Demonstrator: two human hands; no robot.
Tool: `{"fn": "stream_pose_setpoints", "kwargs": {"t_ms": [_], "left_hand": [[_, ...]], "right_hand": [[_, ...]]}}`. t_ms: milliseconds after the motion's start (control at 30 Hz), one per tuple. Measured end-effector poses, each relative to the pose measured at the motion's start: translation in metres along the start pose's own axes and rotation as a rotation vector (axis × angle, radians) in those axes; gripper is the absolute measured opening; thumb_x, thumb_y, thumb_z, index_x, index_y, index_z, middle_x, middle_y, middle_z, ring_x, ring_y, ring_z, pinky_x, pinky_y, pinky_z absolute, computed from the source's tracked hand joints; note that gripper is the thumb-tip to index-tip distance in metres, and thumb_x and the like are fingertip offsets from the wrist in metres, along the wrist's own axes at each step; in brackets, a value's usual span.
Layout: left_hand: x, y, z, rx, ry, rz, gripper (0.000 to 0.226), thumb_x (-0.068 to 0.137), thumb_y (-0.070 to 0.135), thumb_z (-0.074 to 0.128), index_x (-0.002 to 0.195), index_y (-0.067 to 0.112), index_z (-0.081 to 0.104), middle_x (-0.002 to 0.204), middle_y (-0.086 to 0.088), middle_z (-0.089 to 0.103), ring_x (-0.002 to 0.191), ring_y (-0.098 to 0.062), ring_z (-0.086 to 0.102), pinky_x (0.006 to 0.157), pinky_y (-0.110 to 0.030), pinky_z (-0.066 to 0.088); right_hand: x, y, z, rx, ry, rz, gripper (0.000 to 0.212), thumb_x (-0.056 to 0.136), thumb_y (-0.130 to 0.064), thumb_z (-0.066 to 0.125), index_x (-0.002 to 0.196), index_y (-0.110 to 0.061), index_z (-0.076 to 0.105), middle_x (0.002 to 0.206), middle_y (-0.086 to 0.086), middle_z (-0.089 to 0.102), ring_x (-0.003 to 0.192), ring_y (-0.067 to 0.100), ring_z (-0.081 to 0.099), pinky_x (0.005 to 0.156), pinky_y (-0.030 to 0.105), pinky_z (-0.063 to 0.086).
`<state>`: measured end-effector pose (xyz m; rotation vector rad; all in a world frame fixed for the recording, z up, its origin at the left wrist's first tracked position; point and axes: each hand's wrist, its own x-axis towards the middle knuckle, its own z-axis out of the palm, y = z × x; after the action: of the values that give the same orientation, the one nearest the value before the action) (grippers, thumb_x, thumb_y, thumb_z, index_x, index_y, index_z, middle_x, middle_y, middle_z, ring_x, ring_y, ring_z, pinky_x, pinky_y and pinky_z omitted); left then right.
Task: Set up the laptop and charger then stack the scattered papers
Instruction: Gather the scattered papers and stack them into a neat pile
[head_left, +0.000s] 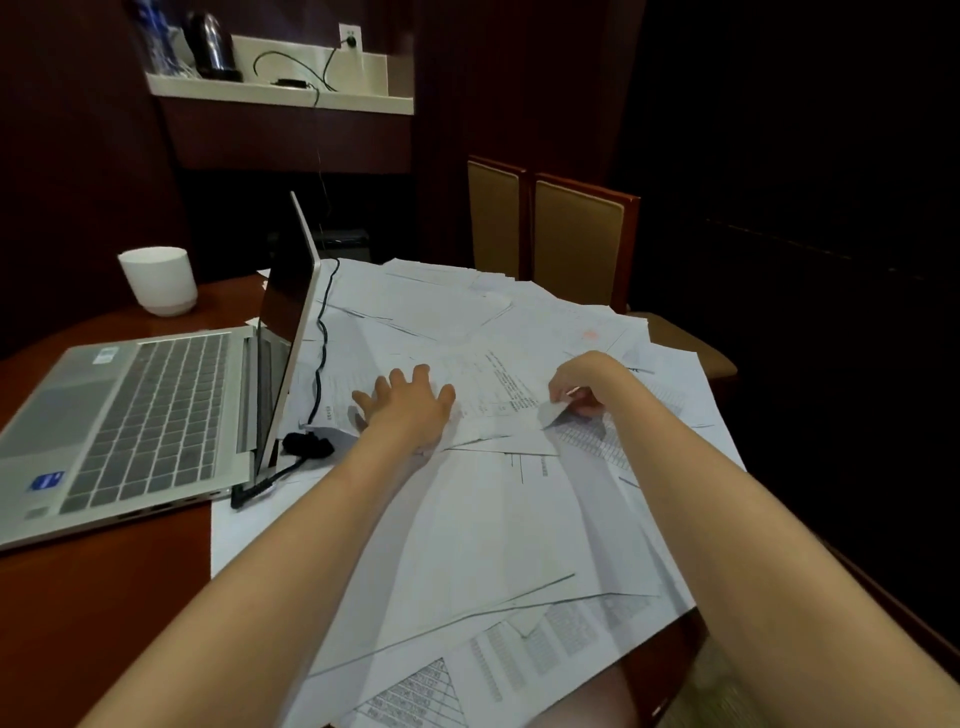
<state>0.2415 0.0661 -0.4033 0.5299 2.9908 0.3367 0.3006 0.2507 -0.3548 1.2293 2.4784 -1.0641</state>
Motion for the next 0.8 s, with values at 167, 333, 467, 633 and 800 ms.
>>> {"fn": "stream_pose_setpoints", "kwargs": {"t_ms": [167,333,467,633,800], "left_hand": [[-0.005,-0.007,0.010,0.026,-0.026,0.036,0.054,0.097,0.045,0.022,0.144,0.019,0.022,0.142,-0.012,0.032,0.131,-0.029,0.030,0.103,-0.048,0.024],[-0.004,-0.016,0.008,-0.096,-0.021,0.060,0.051,0.098,0.042,0.025,0.143,0.018,0.024,0.143,-0.012,0.033,0.130,-0.029,0.032,0.105,-0.044,0.023],[-0.001,-0.020,0.005,-0.153,-0.029,0.051,0.051,0.098,0.040,0.026,0.144,0.019,0.023,0.145,-0.011,0.032,0.131,-0.028,0.033,0.106,-0.042,0.024],[-0.001,-0.018,0.001,-0.327,0.036,-0.020,0.058,0.097,0.043,0.032,0.147,0.018,0.016,0.147,-0.012,0.024,0.131,-0.031,0.030,0.106,-0.040,0.027],[0.003,-0.015,-0.010,-0.643,0.155,-0.171,0.080,0.090,0.043,0.052,0.148,0.016,0.005,0.154,-0.010,0.012,0.140,-0.031,0.017,0.114,-0.044,0.021]], "right_hand": [[0.000,-0.003,0.011,0.337,-0.038,0.027,0.041,0.086,-0.008,0.060,0.122,-0.007,0.041,0.114,0.014,0.046,0.093,0.027,0.054,0.086,0.029,0.053],[-0.003,0.000,0.024,0.503,-0.154,0.080,0.021,0.087,-0.012,0.061,0.075,-0.006,0.045,0.070,0.005,0.045,0.058,0.013,0.043,0.041,0.019,0.035],[-0.008,-0.003,0.038,0.407,-0.018,-0.070,0.027,0.087,-0.006,0.064,0.073,-0.004,0.041,0.067,0.006,0.041,0.055,0.018,0.042,0.039,0.022,0.042],[-0.007,0.013,0.018,0.464,0.201,-0.187,0.010,0.091,-0.009,0.058,0.091,-0.004,0.049,0.099,0.013,0.051,0.087,0.025,0.049,0.068,0.029,0.043],[-0.009,0.046,-0.011,0.600,0.338,-0.203,0.032,0.089,-0.009,0.059,0.120,-0.002,0.058,0.118,0.017,0.060,0.099,0.029,0.055,0.086,0.038,0.048]]}}
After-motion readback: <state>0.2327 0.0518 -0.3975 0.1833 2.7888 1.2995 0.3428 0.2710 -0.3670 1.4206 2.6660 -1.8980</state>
